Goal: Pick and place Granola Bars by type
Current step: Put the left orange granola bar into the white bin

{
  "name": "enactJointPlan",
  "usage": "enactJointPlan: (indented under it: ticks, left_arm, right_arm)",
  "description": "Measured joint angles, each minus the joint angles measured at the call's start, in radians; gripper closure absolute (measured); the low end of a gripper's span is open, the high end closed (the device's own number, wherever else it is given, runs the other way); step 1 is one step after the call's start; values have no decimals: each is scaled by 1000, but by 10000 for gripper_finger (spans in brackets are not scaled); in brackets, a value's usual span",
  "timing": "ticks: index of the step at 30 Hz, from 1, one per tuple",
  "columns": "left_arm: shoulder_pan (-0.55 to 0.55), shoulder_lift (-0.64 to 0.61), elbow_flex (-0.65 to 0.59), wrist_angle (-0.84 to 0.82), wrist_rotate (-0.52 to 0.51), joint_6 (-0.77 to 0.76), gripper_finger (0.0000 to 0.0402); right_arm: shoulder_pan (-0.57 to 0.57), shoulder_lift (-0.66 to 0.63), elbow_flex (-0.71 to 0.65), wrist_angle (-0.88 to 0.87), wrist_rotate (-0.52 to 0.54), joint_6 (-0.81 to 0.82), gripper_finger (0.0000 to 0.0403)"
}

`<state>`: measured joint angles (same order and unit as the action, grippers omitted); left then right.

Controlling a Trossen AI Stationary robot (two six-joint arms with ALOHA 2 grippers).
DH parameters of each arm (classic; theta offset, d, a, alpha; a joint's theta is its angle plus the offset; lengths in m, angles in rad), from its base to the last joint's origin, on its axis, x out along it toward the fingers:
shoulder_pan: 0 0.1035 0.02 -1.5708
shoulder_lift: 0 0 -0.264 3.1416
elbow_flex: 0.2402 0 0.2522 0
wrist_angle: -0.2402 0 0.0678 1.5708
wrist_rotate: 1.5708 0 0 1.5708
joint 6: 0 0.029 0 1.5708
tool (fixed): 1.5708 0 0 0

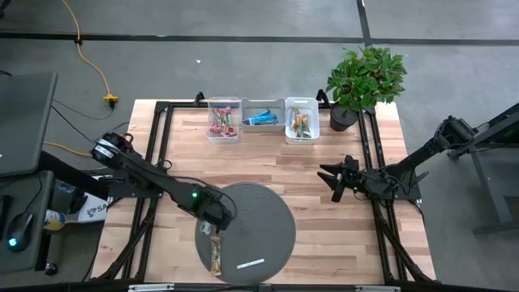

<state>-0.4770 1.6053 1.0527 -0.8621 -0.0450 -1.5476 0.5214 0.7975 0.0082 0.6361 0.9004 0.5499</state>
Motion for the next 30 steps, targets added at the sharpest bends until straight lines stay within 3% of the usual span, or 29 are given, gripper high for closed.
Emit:
enactJointPlan:
  ticks: [6,9,12,20,30]
  left_arm:
    - [1,-106,0,88,-219,78,365]
    - [21,-153,0,191,-339,209,365]
    - [71,-182,0,332,-391,402,365]
    - [255,-195,0,734,-255,845,365]
    - [446,-195,1,999,26,1042,365]
  right_arm:
    - [0,0,0,17,-45,0,238]
    - [-5,0,6,18,-76,-17,238]
    - [-30,0,40,28,-157,-88,238]
    - [-132,0,145,27,-313,-214,238]
    - [-268,2,240,26,-640,-188,237]
